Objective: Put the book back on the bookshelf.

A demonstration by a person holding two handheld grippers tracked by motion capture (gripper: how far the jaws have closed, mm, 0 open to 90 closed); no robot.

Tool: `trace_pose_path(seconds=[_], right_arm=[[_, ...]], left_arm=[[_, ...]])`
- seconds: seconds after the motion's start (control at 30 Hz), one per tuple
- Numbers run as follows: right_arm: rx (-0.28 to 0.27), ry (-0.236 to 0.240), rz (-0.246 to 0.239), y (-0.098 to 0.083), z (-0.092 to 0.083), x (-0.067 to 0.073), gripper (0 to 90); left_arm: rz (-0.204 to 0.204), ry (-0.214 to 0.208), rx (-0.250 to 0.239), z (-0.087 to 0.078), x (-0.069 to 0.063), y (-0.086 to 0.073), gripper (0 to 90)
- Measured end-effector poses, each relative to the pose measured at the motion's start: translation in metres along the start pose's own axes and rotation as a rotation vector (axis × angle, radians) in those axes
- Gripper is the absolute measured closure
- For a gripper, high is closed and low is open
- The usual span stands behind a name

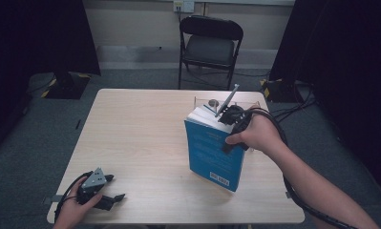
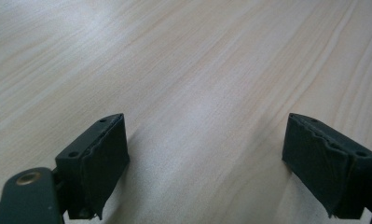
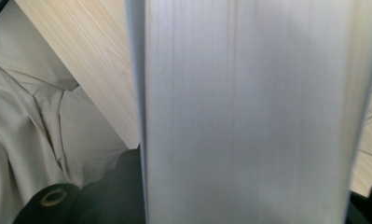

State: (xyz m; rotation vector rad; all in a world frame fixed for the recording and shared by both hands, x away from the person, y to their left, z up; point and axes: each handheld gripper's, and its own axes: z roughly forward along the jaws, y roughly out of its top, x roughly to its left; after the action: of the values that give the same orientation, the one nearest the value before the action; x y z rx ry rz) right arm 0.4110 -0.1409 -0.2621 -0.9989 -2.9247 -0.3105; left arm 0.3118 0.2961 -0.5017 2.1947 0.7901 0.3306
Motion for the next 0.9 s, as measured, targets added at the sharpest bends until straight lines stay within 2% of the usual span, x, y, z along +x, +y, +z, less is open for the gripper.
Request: trace_pose_path(seconds=[0.2,0.47,0.6,0.9], right_arm=[[-0.013,-0.008,0.026,-0.012,-0.006,-0.006,61.5],[0.008,-0.018,0.052,-0.026,-0.008,-0.015,61.5],[-0.002,-0.009,0.074,-0.033,-0.008,-0.021,61.5],[-0.032,-0.023,0.13,-0.047,-0.017,-0.033,61.6]], left_arm=[[-0.001,0.0,-0.001,0.0,0.0,0.0,13.6],[0.0,0.0,0.0,0.0,0.0,0.0,13.6],[0.0,0.0,0.0,0.0,0.0,0.0,13.6],[0.0,0.0,0.0,0.0,0.0,0.0,13.6]])
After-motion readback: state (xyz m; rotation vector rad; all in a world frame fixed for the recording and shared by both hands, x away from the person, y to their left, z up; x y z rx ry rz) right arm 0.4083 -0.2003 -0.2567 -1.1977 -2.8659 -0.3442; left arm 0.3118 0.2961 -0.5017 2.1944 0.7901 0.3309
